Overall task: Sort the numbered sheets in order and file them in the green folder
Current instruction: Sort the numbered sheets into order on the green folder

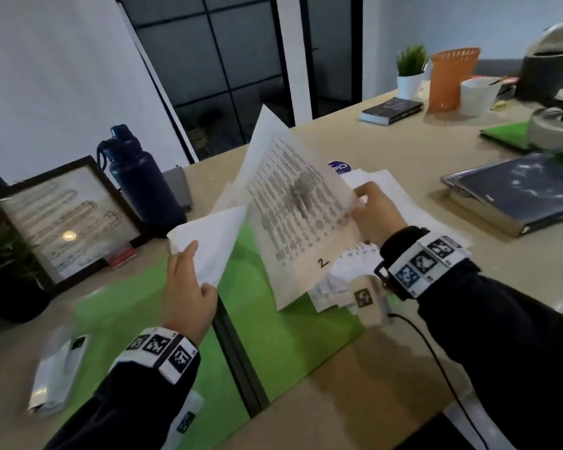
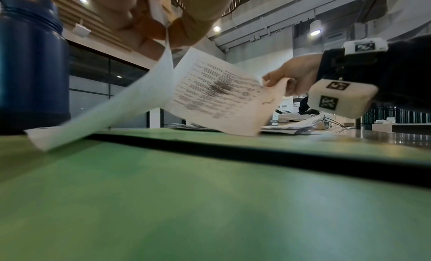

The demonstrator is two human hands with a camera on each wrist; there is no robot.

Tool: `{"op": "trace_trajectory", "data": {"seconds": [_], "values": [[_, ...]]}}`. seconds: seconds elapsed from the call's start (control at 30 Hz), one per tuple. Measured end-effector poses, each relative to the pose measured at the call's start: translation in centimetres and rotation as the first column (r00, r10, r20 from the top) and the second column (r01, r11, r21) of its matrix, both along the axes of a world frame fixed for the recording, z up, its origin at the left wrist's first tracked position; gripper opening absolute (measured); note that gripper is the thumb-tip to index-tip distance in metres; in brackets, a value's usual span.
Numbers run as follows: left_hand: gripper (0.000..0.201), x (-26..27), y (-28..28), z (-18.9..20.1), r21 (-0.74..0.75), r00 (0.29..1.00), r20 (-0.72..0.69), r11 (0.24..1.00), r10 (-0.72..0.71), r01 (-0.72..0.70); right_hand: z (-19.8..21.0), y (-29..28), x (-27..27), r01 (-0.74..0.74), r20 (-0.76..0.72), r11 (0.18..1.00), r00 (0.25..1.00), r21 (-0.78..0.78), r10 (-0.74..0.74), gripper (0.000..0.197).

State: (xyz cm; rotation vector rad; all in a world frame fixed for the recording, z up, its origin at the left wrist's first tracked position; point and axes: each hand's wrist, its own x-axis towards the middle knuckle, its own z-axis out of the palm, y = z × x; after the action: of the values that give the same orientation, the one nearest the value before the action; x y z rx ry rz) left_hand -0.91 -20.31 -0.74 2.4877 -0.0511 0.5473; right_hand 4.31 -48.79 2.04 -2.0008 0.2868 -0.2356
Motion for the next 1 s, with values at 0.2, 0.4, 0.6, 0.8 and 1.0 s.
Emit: {"op": "trace_trajectory", "data": {"seconds": [0.2, 0.4, 0.6, 0.8, 1.0], "values": [[0.067, 0.5, 0.3, -0.8, 0.083, 0.993, -0.058, 0.991, -0.104, 0.109, -1.8, -8.2, -1.1, 0.144, -0.129, 0.989, 0.981, -0.035, -0.147, 0.055], [0.067, 0.2, -0.1, -0.8, 0.187, 0.980, -0.042, 0.962, -0.196, 0.201, -3.2, -10.4, -2.1, 0.111, -0.276, 0.987, 0.951, -0.117, -0.140, 0.054], [0.075, -0.5, -0.5, -0.8, 0.180, 0.849, -0.333, 0.856, -0.410, 0.484, -1.0, -6.1, -3.9, 0.041, 0.074, 0.960, 0.997, -0.276, -0.022, 0.044], [0.058, -1.3, -0.5, 0.3, -0.390, 0.472, -0.517, 0.687, -0.714, 0.613, -2.7, 4.0, -3.6, -0.262, -0.351, 0.735, 0.746, 0.626, 0.566, 0.056], [0.041, -0.5, -0.5, -0.2, -0.324, 0.876, -0.284, 0.899, -0.390, 0.295, -4.8, 9.7, -2.0, -0.404, -0.365, 0.895, 0.818, 0.187, 0.445, 0.066]]}}
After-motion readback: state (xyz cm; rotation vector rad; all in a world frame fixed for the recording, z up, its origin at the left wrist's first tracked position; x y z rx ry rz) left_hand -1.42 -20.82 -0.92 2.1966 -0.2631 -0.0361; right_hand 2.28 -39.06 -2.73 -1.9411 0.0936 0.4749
